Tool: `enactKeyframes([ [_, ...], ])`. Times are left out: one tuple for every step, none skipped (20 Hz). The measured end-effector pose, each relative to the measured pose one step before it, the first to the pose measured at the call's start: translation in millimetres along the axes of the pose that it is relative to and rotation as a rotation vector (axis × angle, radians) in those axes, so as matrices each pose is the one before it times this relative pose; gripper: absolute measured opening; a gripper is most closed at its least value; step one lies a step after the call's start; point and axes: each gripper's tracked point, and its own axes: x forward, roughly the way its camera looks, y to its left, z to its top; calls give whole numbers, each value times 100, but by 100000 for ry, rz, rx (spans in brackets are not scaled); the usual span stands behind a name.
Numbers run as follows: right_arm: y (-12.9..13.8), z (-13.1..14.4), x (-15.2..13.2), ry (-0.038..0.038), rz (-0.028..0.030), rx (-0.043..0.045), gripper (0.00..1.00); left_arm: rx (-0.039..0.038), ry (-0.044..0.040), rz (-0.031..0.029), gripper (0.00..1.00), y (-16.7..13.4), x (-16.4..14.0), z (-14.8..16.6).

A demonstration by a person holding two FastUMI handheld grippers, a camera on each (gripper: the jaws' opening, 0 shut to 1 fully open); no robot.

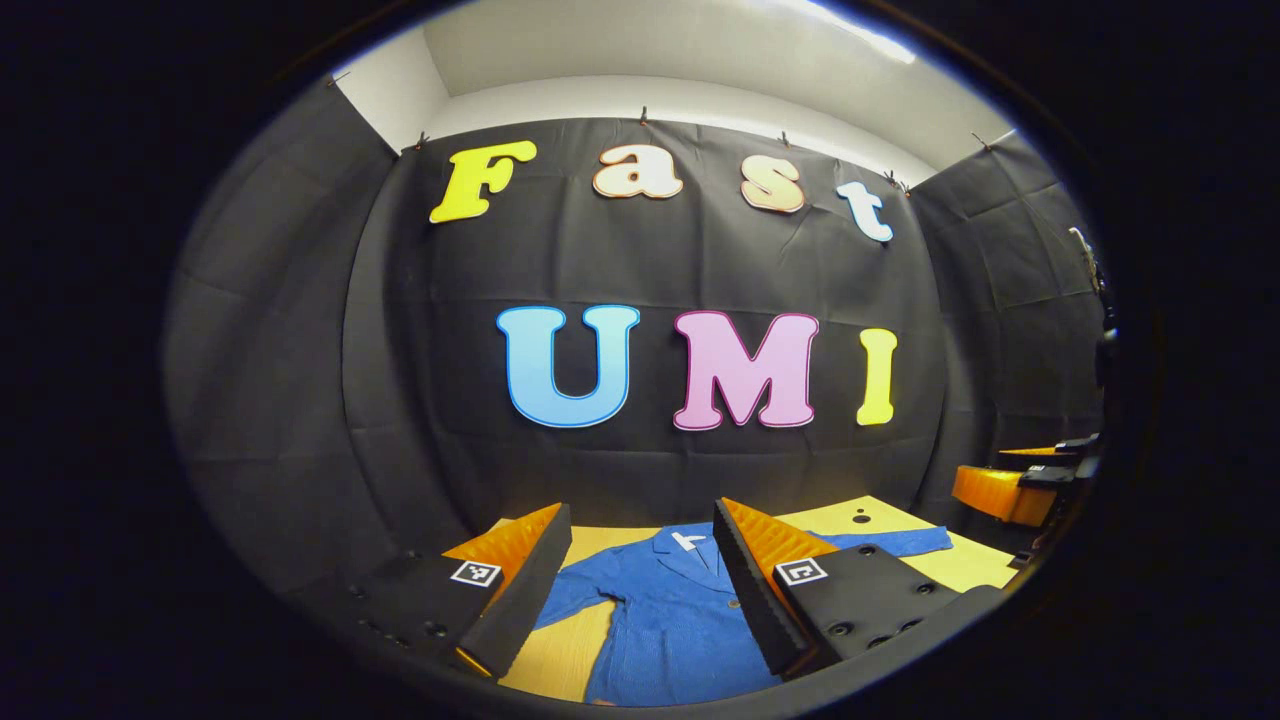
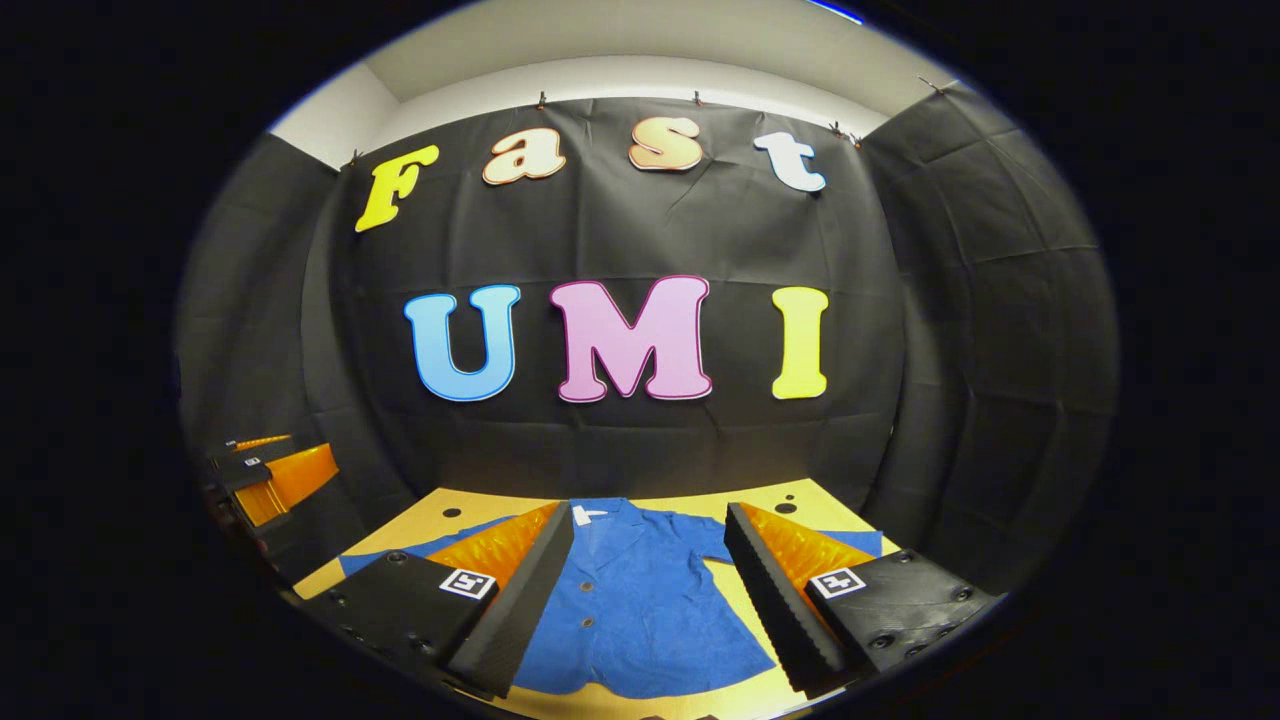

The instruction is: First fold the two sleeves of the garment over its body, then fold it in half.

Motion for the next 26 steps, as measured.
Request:
enactKeyframes([
  [-746,433,-170,-1240,-1300,438,98,-115,-635,335,82,118,-62,283],
  [-511,384,-75,-708,-1068,829,98,-271,-373,205,82,40,-33,47],
  [-304,158,-69,-426,-752,656,98,-294,-232,214,82,43,-40,156],
  [-226,-15,26,-52,-236,-51,98,-161,-235,461,82,64,-83,-8],
  [-75,-46,-11,109,20,-528,98,-72,-42,637,82,140,-134,35],
  [-48,-41,17,177,176,-552,98,-189,3,534,82,45,-80,-147],
  [-32,91,-8,-133,195,-162,98,-385,48,231,82,-41,-191,5],
  [4,105,46,-296,218,168,98,-446,146,-70,82,-198,-119,-138],
  [40,99,-27,-124,205,201,98,-276,216,-363,82,-229,-64,-52],
  [-22,-111,70,161,75,-86,98,1,331,-343,82,-181,-57,-163],
  [-9,-170,117,329,140,-146,98,132,380,-256,82,-159,21,-44],
  [7,-177,94,443,44,-217,98,-79,308,-459,82,-162,4,-188],
  [-69,-345,53,824,72,118,98,-313,-48,-823,82,-358,-14,52],
  [127,-262,-58,453,532,458,98,-479,-741,-906,82,-323,5,174],
  [235,-401,12,932,575,91,98,-347,-874,-633,82,-328,41,275],
  [173,-492,127,1190,624,-244,98,196,-377,-349,82,-184,67,-58],
  [85,-410,-2,897,676,-187,98,649,-77,-268,82,-281,58,32],
  [39,-88,80,281,580,-144,98,654,-9,-448,82,-298,48,-15],
  [-111,-90,172,125,202,-208,98,350,182,-404,82,-330,44,-40],
  [-210,-159,186,395,-5,1,98,-126,482,-695,82,-350,46,-79],
  [-274,-267,194,313,-82,186,97,-337,475,-782,82,-419,-20,-70],
  [-314,-250,335,497,-229,280,98,-137,413,-448,82,-287,93,-36],
  [-225,-496,496,1100,-307,-48,98,137,384,-120,82,-262,107,-12],
  [-195,-911,474,2261,35,-578,98,380,210,-113,82,-268,32,-150],
  [-163,-1085,429,2433,380,-297,98,526,59,287,82,-155,88,21],
  [-42,-835,484,1881,657,-102,98,486,309,434,82,-69,110,-95],
])
